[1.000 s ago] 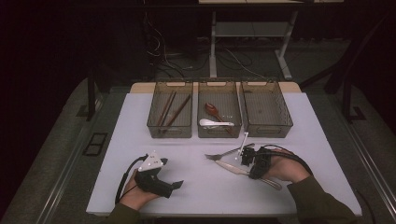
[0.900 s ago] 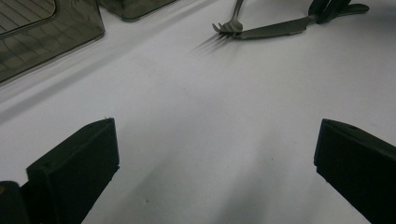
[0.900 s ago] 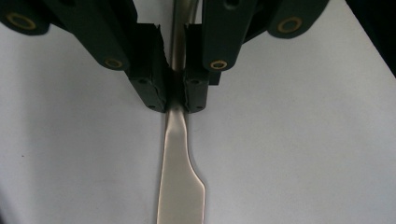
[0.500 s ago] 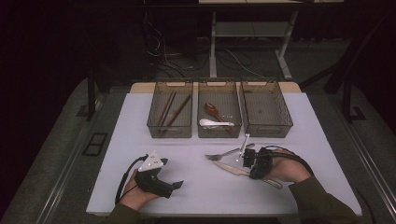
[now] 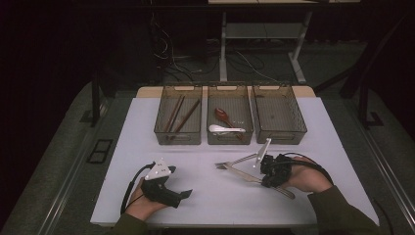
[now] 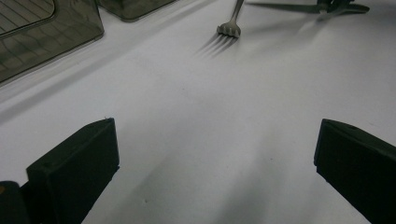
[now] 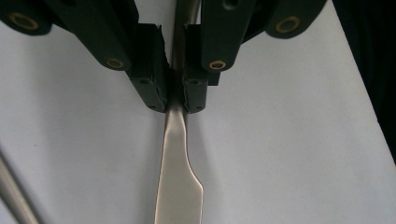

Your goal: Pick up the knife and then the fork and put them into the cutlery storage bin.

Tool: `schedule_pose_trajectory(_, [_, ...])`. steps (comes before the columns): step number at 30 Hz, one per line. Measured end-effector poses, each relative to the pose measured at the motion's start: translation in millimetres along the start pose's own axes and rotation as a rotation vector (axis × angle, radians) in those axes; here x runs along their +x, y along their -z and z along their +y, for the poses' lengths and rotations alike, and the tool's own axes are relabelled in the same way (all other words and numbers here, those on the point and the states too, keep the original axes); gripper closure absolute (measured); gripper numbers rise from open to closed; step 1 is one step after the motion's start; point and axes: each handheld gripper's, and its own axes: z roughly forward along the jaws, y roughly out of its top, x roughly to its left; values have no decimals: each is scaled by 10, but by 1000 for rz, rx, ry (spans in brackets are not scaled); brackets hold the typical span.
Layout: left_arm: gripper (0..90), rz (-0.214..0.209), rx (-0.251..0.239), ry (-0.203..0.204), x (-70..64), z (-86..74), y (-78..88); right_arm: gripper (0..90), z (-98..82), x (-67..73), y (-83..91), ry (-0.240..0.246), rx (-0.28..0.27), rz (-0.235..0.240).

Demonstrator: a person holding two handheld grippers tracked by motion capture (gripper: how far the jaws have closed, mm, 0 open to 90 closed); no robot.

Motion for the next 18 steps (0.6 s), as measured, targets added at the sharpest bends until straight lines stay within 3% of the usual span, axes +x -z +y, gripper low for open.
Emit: schedule_pose_trajectory(18, [0, -18, -9, -3, -13, -2, -1, 799, -180, -151, 182, -109, -229, -46])
